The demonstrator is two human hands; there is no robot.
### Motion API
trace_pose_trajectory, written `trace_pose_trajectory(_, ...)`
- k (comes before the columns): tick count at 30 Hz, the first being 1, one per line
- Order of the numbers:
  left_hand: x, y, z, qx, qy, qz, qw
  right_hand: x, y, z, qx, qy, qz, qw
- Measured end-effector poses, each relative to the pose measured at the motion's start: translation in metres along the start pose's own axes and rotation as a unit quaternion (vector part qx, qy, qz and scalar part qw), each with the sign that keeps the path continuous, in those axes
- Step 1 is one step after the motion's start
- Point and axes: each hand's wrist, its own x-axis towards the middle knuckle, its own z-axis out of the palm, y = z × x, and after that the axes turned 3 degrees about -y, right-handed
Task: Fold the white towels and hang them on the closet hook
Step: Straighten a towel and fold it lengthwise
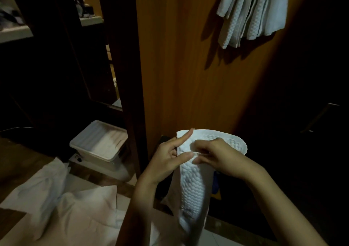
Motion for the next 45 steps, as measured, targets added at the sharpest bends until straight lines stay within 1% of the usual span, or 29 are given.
trace_pose_trajectory(3,0.004,0.000,0.006,-0.006,-0.011,-0.013,1.000,0.000,0.008,-0.005,-0.034,-0.022,0.072,0.997)
trace_pose_trajectory(5,0.005,-0.003,0.008,0.010,-0.008,-0.015,1.000,0.000,0.009,-0.010,-0.059,-0.013,0.091,0.994)
trace_pose_trajectory(7,0.006,-0.008,0.010,0.020,0.002,-0.015,1.000,-0.002,0.005,-0.014,-0.038,0.006,0.073,0.997)
trace_pose_trajectory(9,0.008,-0.011,0.013,0.015,0.014,-0.015,1.000,-0.004,0.001,-0.016,0.010,0.026,0.045,0.999)
trace_pose_trajectory(13,0.013,-0.008,0.015,-0.061,0.019,0.016,0.998,-0.005,-0.007,-0.020,0.105,0.063,0.029,0.992)
trace_pose_trajectory(17,0.012,-0.003,0.018,-0.106,0.035,0.021,0.994,-0.006,-0.013,-0.022,0.141,0.064,0.002,0.988)
trace_pose_trajectory(22,0.008,-0.003,0.014,-0.120,0.034,0.011,0.992,0.000,-0.015,-0.020,0.153,0.095,0.024,0.983)
trace_pose_trajectory(26,0.005,-0.004,0.011,-0.097,0.006,0.001,0.995,0.001,-0.016,-0.013,0.182,0.105,0.045,0.977)
trace_pose_trajectory(29,0.005,-0.002,0.013,-0.082,0.000,0.018,0.996,0.003,-0.017,-0.011,0.163,0.115,0.067,0.978)
trace_pose_trajectory(34,0.006,-0.001,0.013,-0.100,0.016,0.026,0.995,0.002,-0.018,-0.016,0.138,0.092,0.078,0.983)
trace_pose_trajectory(37,0.009,0.000,0.010,-0.083,0.018,0.016,0.996,0.002,-0.018,-0.013,0.129,0.107,0.079,0.983)
trace_pose_trajectory(42,0.010,-0.003,0.004,-0.066,-0.006,0.005,0.998,0.003,-0.016,-0.010,0.083,0.134,0.070,0.985)
trace_pose_trajectory(45,0.010,-0.001,0.003,-0.065,0.007,0.001,0.998,0.003,-0.013,-0.009,0.093,0.142,0.055,0.984)
